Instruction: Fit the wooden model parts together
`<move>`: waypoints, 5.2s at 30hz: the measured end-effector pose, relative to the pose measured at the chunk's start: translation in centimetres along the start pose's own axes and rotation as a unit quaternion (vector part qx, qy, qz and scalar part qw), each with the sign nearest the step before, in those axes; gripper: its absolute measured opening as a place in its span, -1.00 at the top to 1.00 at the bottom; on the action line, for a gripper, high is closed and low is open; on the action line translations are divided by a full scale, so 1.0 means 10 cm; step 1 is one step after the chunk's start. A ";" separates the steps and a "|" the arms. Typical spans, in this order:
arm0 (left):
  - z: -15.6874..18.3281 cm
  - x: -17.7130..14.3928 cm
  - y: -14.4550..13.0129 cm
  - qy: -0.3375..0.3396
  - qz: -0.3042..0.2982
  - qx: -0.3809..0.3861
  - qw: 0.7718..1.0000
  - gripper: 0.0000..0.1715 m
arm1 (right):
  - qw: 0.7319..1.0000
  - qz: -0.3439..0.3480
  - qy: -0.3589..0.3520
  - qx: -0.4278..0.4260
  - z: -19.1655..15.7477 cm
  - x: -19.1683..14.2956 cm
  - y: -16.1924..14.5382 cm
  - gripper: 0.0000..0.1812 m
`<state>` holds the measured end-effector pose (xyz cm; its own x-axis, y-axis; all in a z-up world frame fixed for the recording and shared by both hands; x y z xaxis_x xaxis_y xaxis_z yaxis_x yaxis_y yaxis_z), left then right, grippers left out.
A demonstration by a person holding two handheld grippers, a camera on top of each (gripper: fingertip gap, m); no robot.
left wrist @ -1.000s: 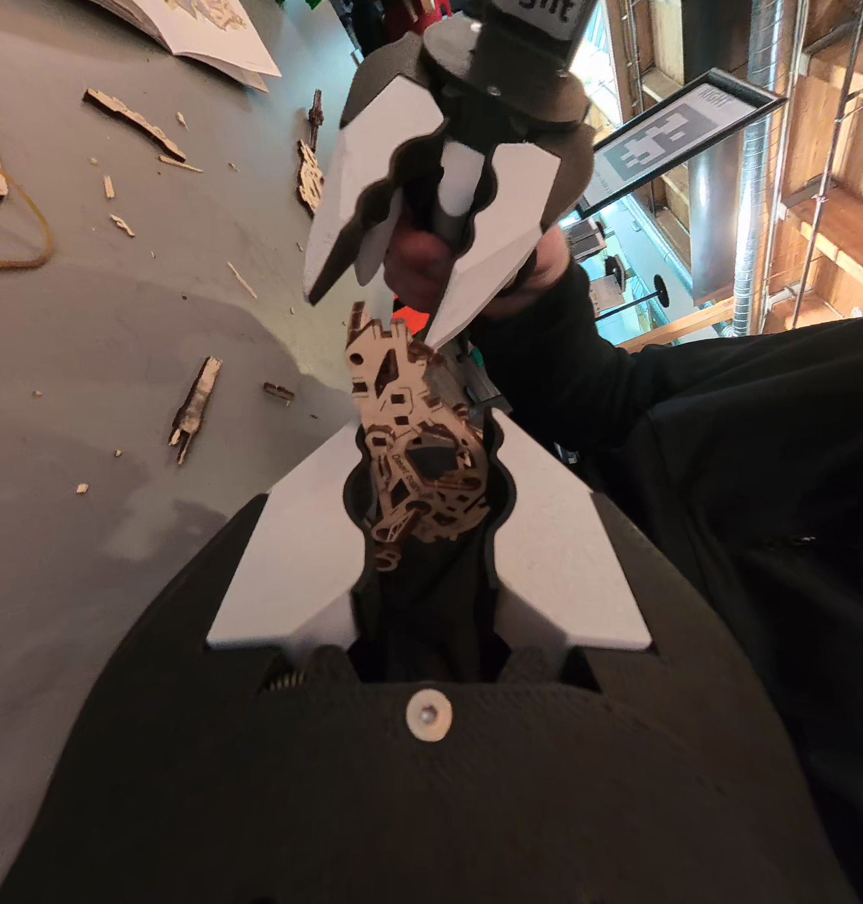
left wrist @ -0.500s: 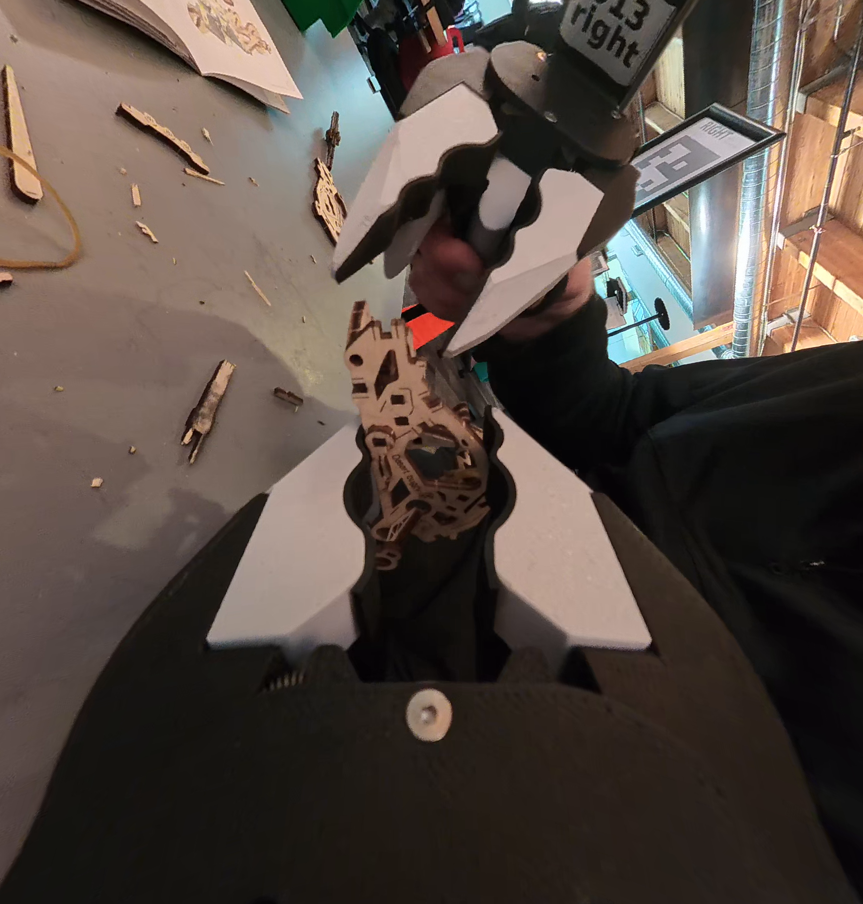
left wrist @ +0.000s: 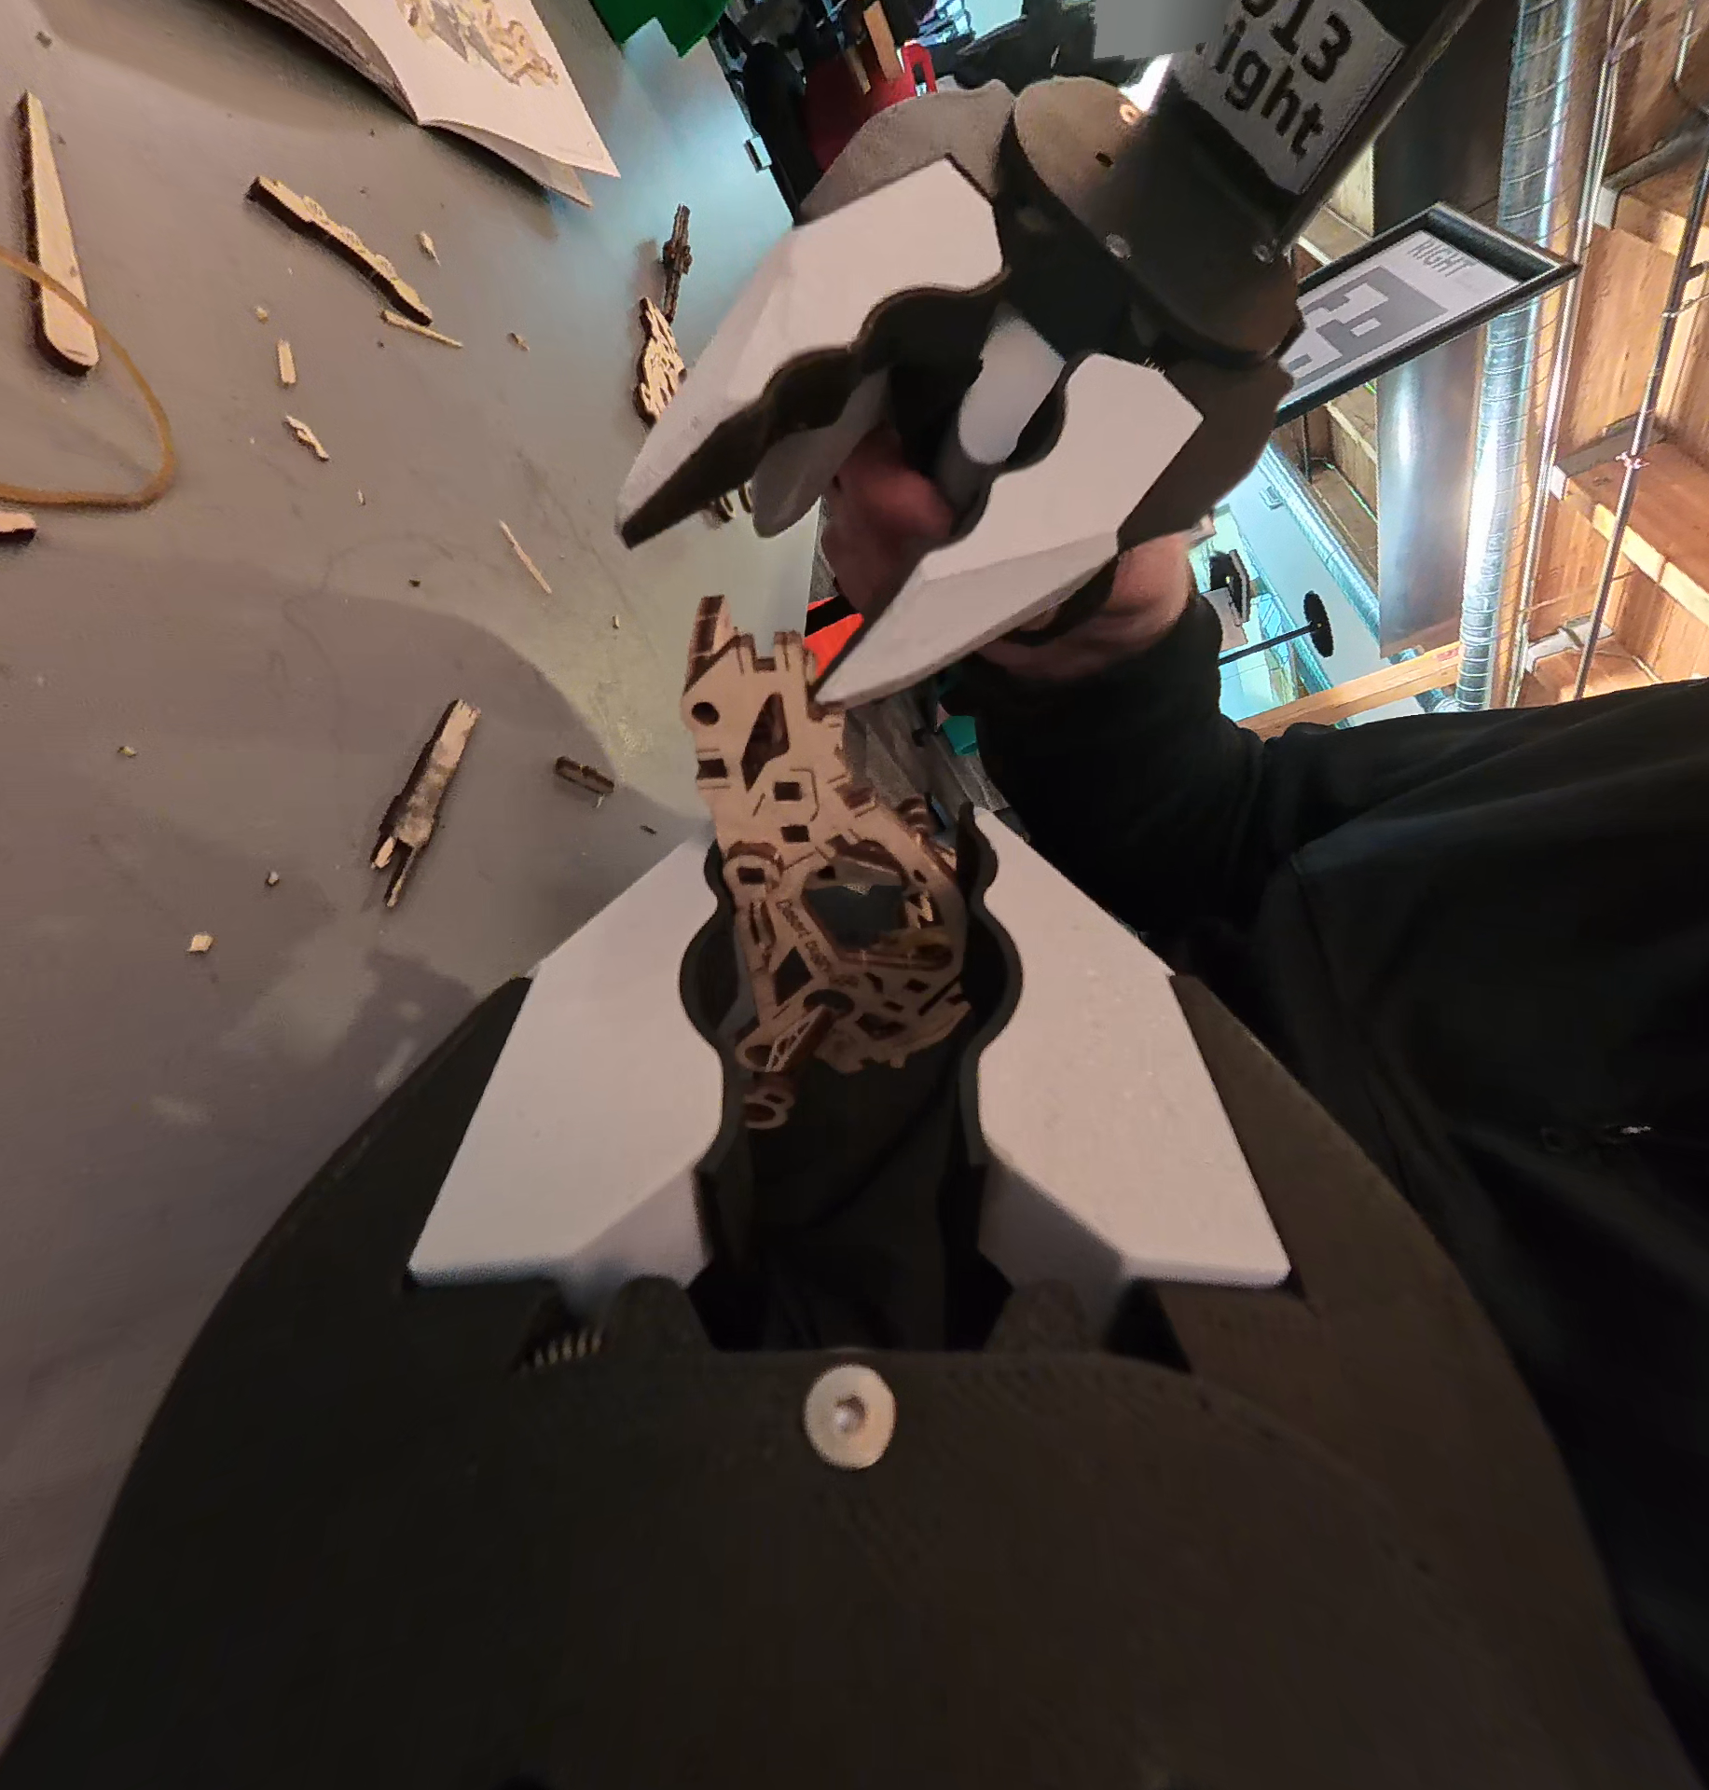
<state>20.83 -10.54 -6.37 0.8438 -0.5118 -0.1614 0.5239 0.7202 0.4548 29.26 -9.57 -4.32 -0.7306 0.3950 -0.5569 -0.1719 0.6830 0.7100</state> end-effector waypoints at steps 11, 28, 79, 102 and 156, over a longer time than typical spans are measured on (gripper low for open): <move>-0.06 -0.02 -0.01 0.000 0.007 -0.017 1.000 0.52 | 1.000 -0.003 -0.011 0.000 0.00 0.08 -0.02 0.64; -0.14 0.02 -0.05 0.007 0.003 -0.027 1.000 0.52 | 1.000 -0.001 -0.007 0.018 -0.03 0.21 -0.03 0.64; -0.24 0.02 -0.05 0.035 0.011 -0.044 0.998 0.52 | 0.944 -0.058 -0.140 -0.293 -0.21 0.23 -0.02 1.00; -0.21 0.01 -0.04 0.031 0.013 -0.040 0.999 0.52 | 0.916 -0.091 -0.096 -0.380 -0.25 0.20 -0.02 0.92; -0.18 0.04 -0.03 0.041 0.009 -0.026 0.999 0.53 | 0.912 -0.127 -0.047 -0.387 -0.25 0.18 0.00 1.00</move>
<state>21.26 -10.13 -8.09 0.8590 -0.4600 -0.2247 0.5115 0.7536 0.4129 26.31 -10.39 -4.23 -0.5481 0.3603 -0.7548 -0.7696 0.1363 0.6238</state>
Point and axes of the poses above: each gripper's, where its closed fingertips meet, x out along the fingers, y out of its top, z = x × y across the jaws, the point moved 5 cm from there along -x, back along the fingers, and after that the axes turned 1 degree about -y, right-handed, at the moved point
